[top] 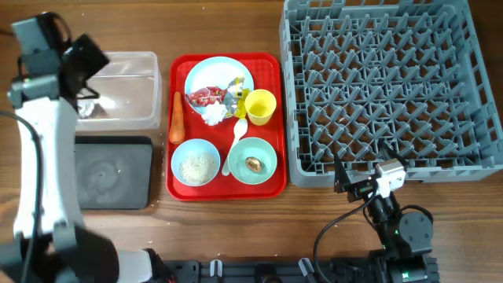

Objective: Sort waste into correct bins and load items into the dishwasher rack
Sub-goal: 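Return the left gripper to the plate and grasp the remaining tissue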

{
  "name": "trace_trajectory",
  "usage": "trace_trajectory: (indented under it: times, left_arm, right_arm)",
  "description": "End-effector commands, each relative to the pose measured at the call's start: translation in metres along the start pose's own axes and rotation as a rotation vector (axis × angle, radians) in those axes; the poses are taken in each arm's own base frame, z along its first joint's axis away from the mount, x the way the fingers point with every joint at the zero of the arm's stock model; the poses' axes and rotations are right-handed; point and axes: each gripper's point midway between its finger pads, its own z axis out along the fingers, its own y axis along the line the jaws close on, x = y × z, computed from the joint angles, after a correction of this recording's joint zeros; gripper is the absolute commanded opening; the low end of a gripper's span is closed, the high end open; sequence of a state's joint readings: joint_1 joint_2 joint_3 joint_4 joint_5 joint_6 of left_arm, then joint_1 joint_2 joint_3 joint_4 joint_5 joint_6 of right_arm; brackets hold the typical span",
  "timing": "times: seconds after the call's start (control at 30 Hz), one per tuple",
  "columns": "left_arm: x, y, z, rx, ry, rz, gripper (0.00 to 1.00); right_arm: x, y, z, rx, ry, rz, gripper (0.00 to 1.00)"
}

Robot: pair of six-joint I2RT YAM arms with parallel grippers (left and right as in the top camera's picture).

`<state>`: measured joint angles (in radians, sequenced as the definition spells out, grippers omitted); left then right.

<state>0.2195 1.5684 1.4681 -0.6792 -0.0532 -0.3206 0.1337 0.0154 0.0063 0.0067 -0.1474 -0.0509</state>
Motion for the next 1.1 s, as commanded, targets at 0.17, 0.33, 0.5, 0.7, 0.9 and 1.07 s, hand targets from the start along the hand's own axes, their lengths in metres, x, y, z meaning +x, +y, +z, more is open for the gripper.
trace_trajectory:
  times: [0.17, 0.33, 0.5, 0.7, 0.9, 1.07]
  left_arm:
    - [0.114, -0.105, -0.03, 0.188, 0.301, 0.242, 0.78]
    - [0.183, -0.116, -0.014, 0.143, 0.499, 0.357, 0.78]
    - [0.238, -0.126, 0.019, 0.108, 0.619, 0.441, 0.79]
    - [0.278, -0.126, 0.061, 0.069, 0.689, 0.473, 0.73]
    - [0.278, -0.13, 0.067, 0.087, 0.664, 0.468, 0.7]
    - [0.278, -0.129, 0.067, 0.087, 0.665, 0.469, 0.48]
  right_arm:
    - [-0.001, -0.004, 0.0, 0.019, -0.006, -0.01, 1.0]
    - [-0.001, -0.004, 0.0, 0.019, -0.006, -0.01, 1.0]
    - [-0.001, -0.004, 0.0, 0.019, -0.006, -0.01, 1.0]
    - [-0.001, -0.004, 0.0, 0.019, -0.006, -0.01, 1.0]
    - [-0.001, -0.004, 0.0, 0.019, -0.006, -0.01, 1.0]
    - [-0.001, -0.004, 0.0, 0.019, -0.006, -0.01, 1.0]
